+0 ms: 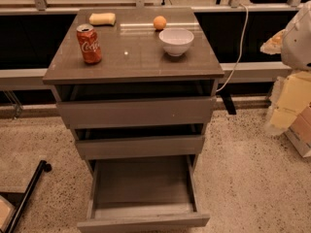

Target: Place coke can into bottom drawer

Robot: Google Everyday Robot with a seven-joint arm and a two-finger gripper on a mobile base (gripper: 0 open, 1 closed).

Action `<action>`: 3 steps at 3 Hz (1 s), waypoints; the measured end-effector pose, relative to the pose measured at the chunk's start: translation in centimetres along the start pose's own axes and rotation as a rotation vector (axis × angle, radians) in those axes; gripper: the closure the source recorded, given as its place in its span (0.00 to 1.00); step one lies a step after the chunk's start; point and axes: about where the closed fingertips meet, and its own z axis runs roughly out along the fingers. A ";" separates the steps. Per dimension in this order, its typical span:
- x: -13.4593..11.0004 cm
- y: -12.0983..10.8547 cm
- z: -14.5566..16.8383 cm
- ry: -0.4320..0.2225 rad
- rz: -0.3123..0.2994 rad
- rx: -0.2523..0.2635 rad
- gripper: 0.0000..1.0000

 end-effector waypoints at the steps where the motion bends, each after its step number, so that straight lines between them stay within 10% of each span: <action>1: -0.2 -0.3 0.1 -0.014 -0.001 0.003 0.00; 3: -5.8 -5.5 2.1 -0.241 -0.046 0.013 0.00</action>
Offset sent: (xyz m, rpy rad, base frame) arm 0.0578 0.0259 -0.0036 0.2230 -0.1018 0.0730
